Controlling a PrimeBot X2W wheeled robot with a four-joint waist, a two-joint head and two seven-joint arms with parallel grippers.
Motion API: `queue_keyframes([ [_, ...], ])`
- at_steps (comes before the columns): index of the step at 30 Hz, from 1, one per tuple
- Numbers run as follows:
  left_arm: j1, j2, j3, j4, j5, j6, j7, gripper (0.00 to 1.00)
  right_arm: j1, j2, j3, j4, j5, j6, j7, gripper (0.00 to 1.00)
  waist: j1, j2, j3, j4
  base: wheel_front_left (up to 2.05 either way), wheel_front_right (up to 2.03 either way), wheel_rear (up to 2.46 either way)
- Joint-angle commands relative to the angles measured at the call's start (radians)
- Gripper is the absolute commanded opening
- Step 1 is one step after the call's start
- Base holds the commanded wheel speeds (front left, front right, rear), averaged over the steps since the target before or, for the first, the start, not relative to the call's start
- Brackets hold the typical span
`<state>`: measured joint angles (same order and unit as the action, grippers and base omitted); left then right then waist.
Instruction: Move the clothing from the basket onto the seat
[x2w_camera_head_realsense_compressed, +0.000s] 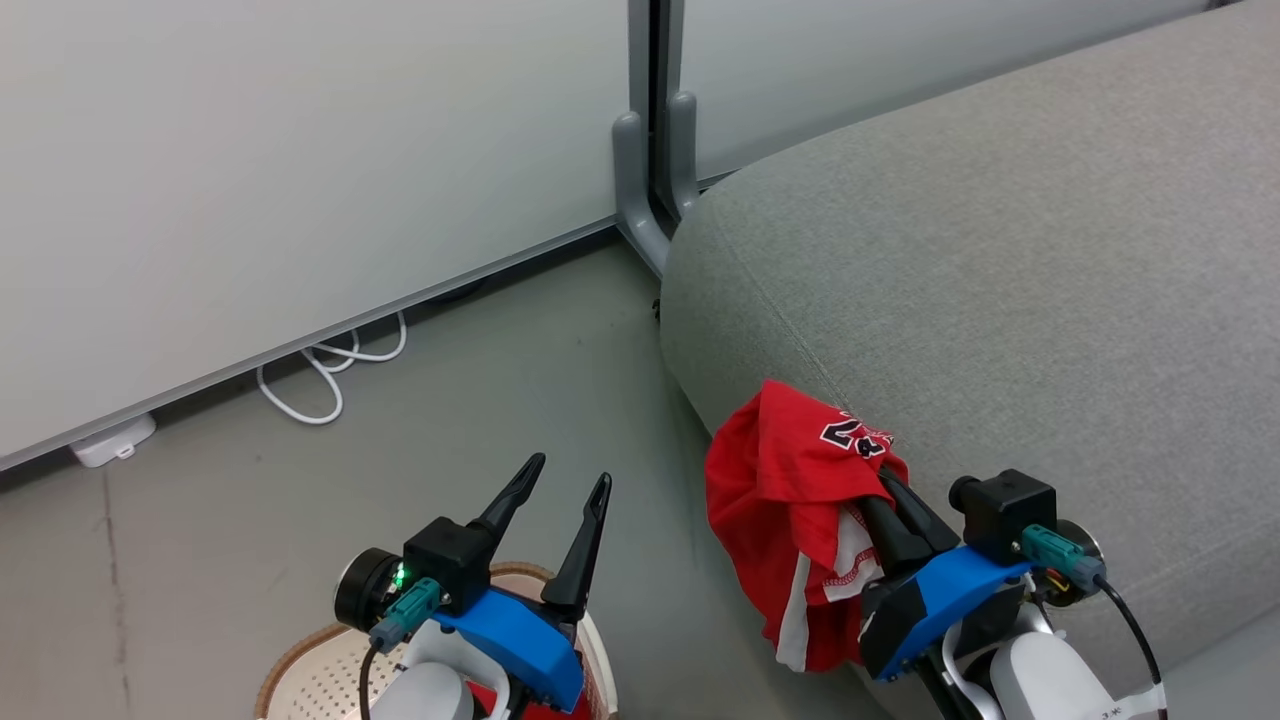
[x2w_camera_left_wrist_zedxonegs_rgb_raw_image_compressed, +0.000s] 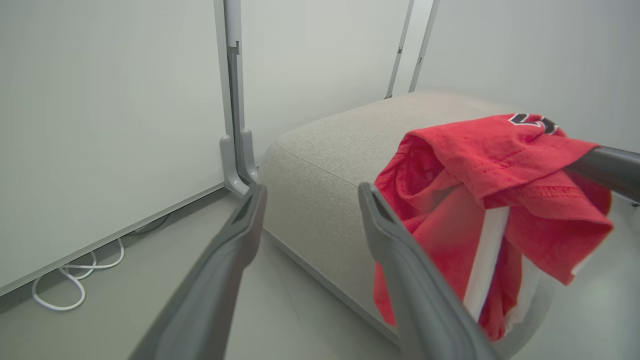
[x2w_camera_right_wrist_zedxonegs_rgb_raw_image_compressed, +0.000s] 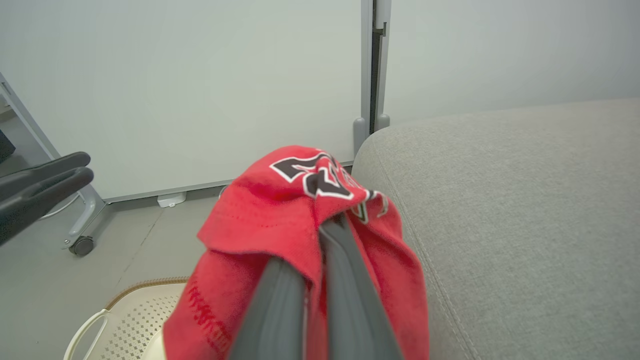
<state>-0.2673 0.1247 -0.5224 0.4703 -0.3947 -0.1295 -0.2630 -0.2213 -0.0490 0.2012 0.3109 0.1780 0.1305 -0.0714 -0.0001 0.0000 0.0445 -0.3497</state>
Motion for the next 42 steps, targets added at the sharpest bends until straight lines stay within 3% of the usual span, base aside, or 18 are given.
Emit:
queue_keyframes([
  [1, -0.014, 0.006, 0.002, -0.001, 0.002, -0.001, -0.003, 1.00, -0.002, -0.003, 0.002, -0.002, 0.008, 0.000, -0.005, 0.00, 0.0001, 0.0000, 0.007, -0.028, 0.00, 0.00, 0.00],
  [10, -0.014, 0.015, 0.003, 0.005, 0.000, -0.002, -0.003, 1.00, 0.000, -0.003, 0.010, 0.003, 0.015, 0.000, -0.012, 0.00, 0.0001, 0.0000, 0.012, -0.113, 0.00, 0.00, 0.00],
  [18, -0.024, 0.014, -0.001, 0.006, 0.004, -0.002, -0.003, 1.00, 0.002, -0.003, 0.007, 0.007, 0.022, 0.000, -0.019, 0.00, 0.0001, 0.0000, 0.021, -0.143, 0.00, 0.00, 0.00],
  [32, -0.038, 0.027, -0.005, -0.003, 0.007, -0.002, -0.003, 1.00, -0.059, -0.003, -0.017, 0.013, 0.034, 0.000, -0.014, 0.00, 0.0001, 0.0000, 0.057, -0.135, 0.00, 0.00, 0.00],
  [36, -0.059, 0.034, -0.012, -0.014, 0.022, -0.002, -0.003, 1.00, -0.132, -0.005, -0.064, 0.008, 0.023, 0.000, 0.007, 0.00, 0.0001, 0.0000, 0.097, -0.119, 0.00, 0.00, 0.00],
  [42, -0.122, 0.065, -0.032, -0.033, 0.042, -0.002, -0.003, 1.00, -0.299, -0.064, -0.181, -0.044, 0.029, 0.000, 0.070, 0.00, 0.0001, 0.0000, 0.197, -0.081, 0.00, 0.00, 0.00],
])
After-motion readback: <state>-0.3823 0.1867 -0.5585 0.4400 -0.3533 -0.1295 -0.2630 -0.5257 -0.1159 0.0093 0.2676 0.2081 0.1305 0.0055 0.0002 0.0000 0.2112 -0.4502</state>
